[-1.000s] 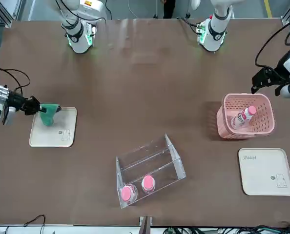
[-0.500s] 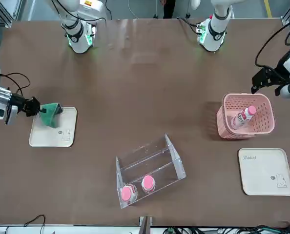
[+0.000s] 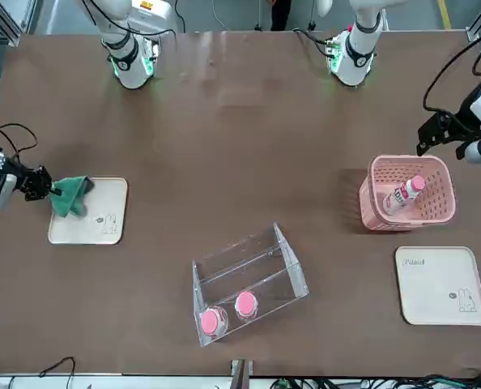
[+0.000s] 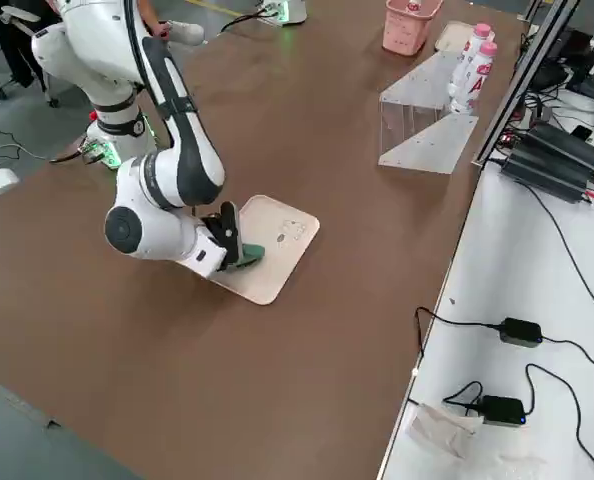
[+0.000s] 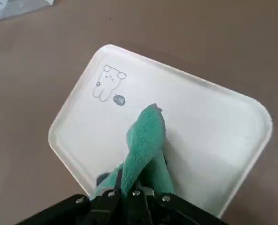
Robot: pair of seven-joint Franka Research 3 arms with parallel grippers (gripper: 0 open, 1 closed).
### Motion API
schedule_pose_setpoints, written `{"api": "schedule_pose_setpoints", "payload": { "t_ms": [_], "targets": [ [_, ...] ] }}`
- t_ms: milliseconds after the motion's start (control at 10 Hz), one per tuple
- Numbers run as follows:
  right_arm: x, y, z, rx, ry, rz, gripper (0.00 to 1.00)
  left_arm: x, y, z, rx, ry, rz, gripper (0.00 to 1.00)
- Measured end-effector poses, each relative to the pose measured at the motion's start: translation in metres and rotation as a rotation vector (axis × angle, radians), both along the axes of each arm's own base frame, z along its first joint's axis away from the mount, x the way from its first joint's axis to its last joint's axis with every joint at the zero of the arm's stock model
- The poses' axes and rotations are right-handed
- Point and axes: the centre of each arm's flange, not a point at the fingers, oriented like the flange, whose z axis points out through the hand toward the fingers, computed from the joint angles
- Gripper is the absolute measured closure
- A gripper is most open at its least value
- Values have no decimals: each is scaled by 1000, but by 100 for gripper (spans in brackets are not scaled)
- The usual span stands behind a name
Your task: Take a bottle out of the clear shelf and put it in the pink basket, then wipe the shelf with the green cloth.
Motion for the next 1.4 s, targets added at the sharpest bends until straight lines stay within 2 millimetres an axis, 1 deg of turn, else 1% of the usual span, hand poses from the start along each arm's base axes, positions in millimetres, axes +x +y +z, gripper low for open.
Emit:
{"api": "schedule_pose_setpoints", "payload": {
  "t_ms": [200, 300, 400, 600, 800, 900, 1100, 1200, 1400],
  "targets": [
    [-4, -9, -24, -46, -6, 8, 98, 0, 0, 0, 0, 0, 0, 0],
    [-5, -10, -32, -53, -3, 14, 98, 0, 0, 0, 0, 0, 0, 0],
    [-4, -11, -35, -55, -4, 20, 97, 0, 0, 0, 0, 0, 0, 0],
    [1, -16, -31, -65, -15, 21, 98, 0, 0, 0, 0, 0, 0, 0],
    [3, -29, -22, -82, -35, 5, 97, 0, 0, 0, 0, 0, 0, 0],
    [2, -34, -20, -85, -37, -6, 92, 0, 0, 0, 0, 0, 0, 0],
    [3, -34, -19, -81, -30, -19, 60, 0, 0, 0, 0, 0, 0, 0],
    [3, -33, -20, -77, -27, -25, 46, 0, 0, 0, 0, 0, 0, 0],
    [4, -34, -19, -75, -19, -41, 13, 0, 0, 0, 0, 0, 0, 0]
  ]
}}
